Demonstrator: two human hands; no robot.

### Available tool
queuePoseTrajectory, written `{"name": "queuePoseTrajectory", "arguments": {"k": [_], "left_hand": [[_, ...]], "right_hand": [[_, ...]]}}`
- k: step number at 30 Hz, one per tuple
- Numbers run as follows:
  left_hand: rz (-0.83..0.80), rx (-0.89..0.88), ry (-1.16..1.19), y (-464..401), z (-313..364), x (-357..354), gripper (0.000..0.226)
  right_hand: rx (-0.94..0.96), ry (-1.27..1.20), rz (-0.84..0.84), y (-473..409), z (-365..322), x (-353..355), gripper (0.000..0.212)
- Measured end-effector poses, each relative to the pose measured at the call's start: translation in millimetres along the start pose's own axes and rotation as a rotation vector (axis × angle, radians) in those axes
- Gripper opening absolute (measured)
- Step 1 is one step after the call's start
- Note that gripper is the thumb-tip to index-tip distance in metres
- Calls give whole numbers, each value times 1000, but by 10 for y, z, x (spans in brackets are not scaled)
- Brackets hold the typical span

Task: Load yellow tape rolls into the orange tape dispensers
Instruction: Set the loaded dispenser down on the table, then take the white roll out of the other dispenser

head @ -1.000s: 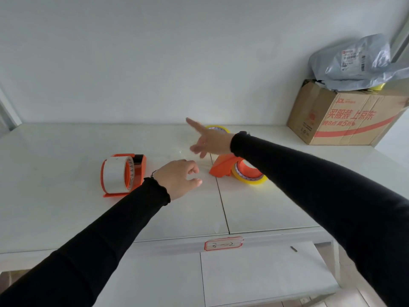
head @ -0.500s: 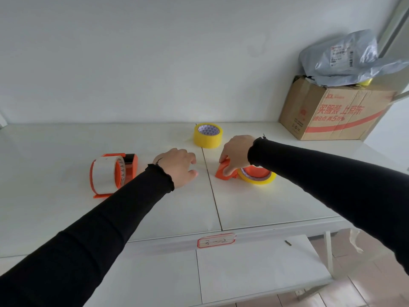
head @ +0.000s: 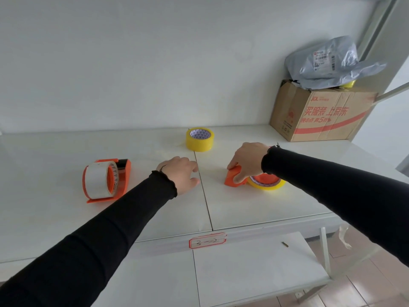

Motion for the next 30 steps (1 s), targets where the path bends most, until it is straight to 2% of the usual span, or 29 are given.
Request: {"name": "queuePoseTrajectory", "arguments": {"k": [3,5,8,10,12,14,16,18,20,22,25,30], "left_hand": [[2,10,-11,28,-52,1,44],[14,4,-24,75,-71,33,44],[96,-7,28,203,-165,210,41],[219,-6,99,326,-352,403,37],[328,36,196,464,-676,580,32],[417,112,279,626,-1084,709,30],[509,241,375,842,-1539,783,28],[560,431,544,1073,-2031,689,26],[497,633,795,1230,-2404,417,31],[346,705,1154,1254,-2462,64,35],[215,654,1510,1220,-2206,-213,32],[196,571,1768,1172,-1768,-259,29]], "right_hand": [[-13,6,-15,0,9,-21,56],[-35,44,-100,-2,7,-74,59],[-107,133,-209,-17,-27,-22,84],[-63,90,-59,-85,-304,219,94],[65,-192,209,-148,-767,577,82],[163,-604,401,-219,-1220,811,61],[193,-960,480,-374,-1591,847,43],[187,-1205,483,-535,-1904,776,35],[181,-1368,431,-659,-2197,677,35],[162,-1464,382,-733,-2436,609,39],[123,-1551,401,-806,-2584,526,42],[45,-1524,552,-649,-2319,390,23]]}}
Point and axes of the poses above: each hand's wrist, its own y-axis away from the middle knuckle, its own x-axis out of the back of the hand, z = x × y, the point moved 9 cm from there along -y, towards the middle knuckle, and after that the axes turned 6 degrees about x, right-handed, at the moved point
